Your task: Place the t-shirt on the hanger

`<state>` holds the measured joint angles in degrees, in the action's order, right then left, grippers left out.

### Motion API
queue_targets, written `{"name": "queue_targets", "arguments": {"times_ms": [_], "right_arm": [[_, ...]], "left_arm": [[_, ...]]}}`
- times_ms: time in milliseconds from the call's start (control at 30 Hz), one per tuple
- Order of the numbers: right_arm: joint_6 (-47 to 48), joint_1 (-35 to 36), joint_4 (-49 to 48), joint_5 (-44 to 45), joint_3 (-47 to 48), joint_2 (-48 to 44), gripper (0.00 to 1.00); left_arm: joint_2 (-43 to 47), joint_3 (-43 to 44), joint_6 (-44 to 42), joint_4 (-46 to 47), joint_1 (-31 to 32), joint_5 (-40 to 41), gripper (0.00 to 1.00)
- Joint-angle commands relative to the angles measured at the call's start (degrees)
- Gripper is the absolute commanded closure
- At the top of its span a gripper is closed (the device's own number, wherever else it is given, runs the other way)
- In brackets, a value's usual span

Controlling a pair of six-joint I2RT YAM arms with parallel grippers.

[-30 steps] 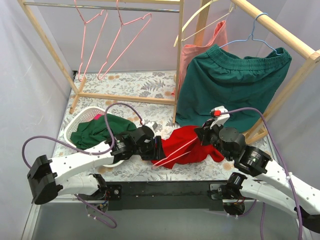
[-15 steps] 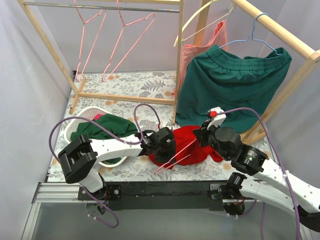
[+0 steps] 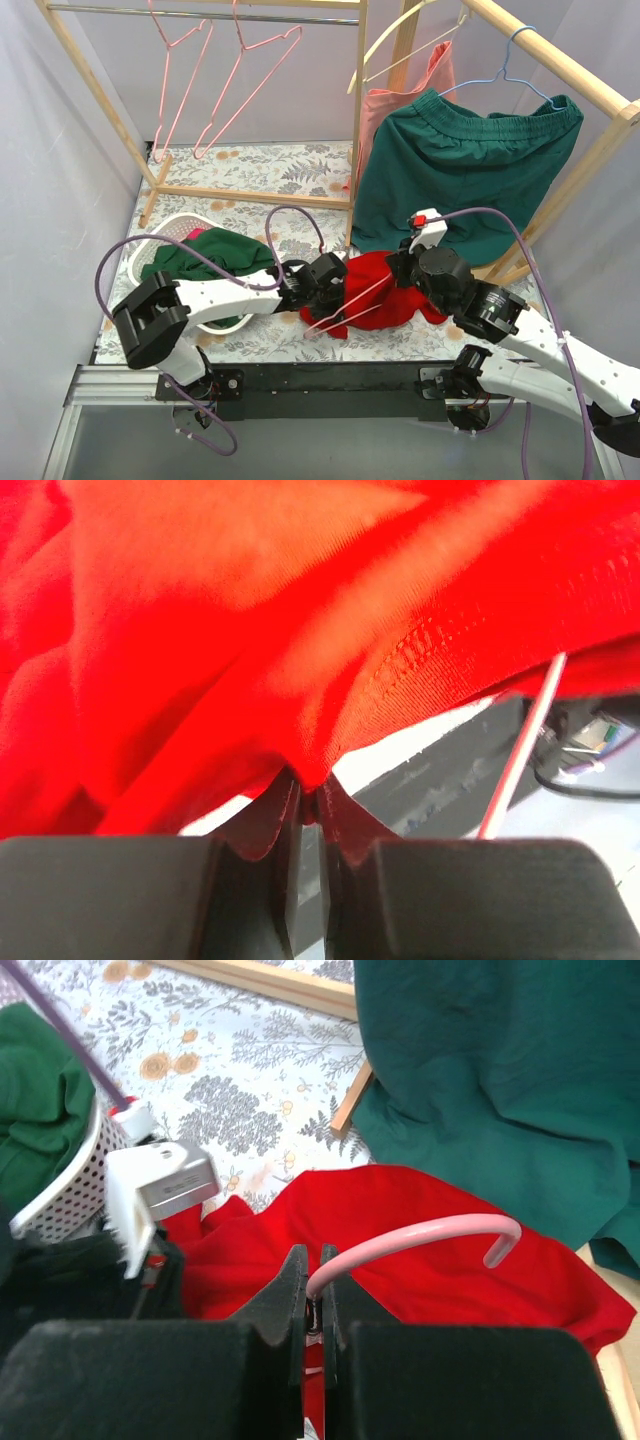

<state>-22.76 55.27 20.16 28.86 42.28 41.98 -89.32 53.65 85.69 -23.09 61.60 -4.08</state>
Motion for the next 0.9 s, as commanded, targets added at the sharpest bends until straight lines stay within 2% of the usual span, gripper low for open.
{"name": "queue_targets", "arguments": {"times_ms": [0, 233, 400, 600, 767, 867], "right_arm": [[-0.6, 0.1, 1.7, 7.9, 5.7, 1.8, 0.99], [0.6, 0.1, 2.9, 13.4, 10.5, 5.5, 0.99], [0.8, 0.1, 3.8, 17.3, 13.4, 8.4, 0.99], [0.4, 0.1, 6.3, 21.1, 17.0, 10.5, 0.99], [-0.3, 0.1, 8.0, 22.6, 20.1, 12.1, 0.99], [-0.7, 0.1, 8.6, 22.9, 20.8, 12.8, 0.99]], "left_arm": [[9.0, -2.9, -2.5, 0.2, -1.1, -0.2, 0.95], [22.3, -7.9, -3.4, -3.0, -9.6, -6.5, 0.93], [28.7, -7.1, -3.5, -7.6, -13.3, -8.8, 0.97], [36.5, -5.0, -1.7, -13.7, -14.6, -10.0, 1.0], [39.6, -2.7, -1.7, -20.1, -14.7, -11.5, 1.0], [38.8, 2.6, -2.5, -22.5, -14.7, -12.8, 1.0]]}}
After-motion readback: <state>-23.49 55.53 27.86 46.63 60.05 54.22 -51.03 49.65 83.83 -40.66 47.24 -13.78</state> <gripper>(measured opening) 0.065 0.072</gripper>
